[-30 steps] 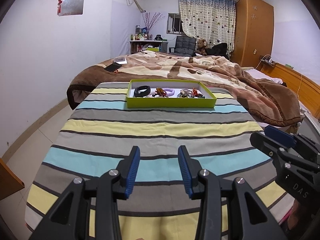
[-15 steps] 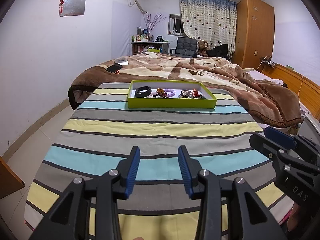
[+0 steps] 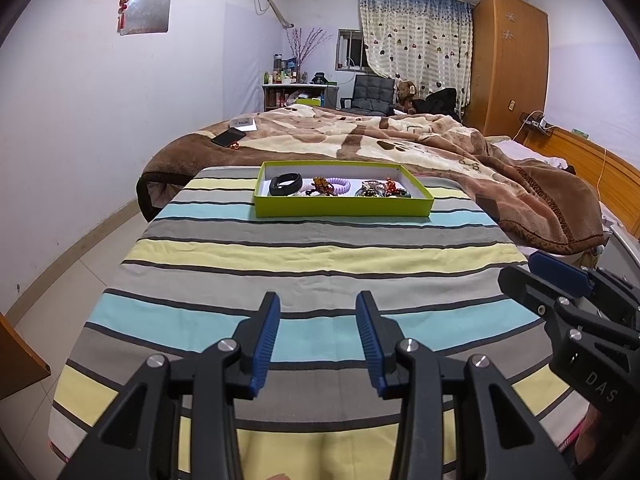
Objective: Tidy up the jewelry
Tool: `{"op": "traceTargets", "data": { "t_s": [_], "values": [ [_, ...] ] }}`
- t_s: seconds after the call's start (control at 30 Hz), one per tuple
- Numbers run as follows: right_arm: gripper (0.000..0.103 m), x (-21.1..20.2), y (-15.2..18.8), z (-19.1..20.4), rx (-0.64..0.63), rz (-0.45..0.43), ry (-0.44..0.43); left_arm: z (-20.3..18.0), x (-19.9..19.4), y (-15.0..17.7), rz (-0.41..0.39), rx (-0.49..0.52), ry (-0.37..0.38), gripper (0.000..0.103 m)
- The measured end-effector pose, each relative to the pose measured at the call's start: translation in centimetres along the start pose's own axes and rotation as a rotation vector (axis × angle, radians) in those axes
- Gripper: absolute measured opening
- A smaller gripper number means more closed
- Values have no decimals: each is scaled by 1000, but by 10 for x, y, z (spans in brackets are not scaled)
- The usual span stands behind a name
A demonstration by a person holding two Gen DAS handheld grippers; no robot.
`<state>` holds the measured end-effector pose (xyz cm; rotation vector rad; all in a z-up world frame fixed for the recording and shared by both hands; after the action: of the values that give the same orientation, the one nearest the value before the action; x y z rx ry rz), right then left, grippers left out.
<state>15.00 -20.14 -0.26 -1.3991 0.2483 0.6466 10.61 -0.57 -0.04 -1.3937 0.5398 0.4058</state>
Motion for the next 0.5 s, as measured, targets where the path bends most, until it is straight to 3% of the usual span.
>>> {"op": "traceTargets", "data": {
  "t_s": [0.5],
  "values": [
    [45,1,1,0,3,2,1,-1,-1,0,-5,4,-2,41]
  ]
}}
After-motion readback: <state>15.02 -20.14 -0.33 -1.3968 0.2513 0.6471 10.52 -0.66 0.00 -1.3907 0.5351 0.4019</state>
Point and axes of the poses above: each gripper's, at about its wrist camera, not at the fingertips, and x roughly the way its jaws point, z to its left, y to its underside, the point moved 4 cm from there along x, roughly the way its jaws point, and after that the axes turned 10 degrees about x, right-handed, at the moved point
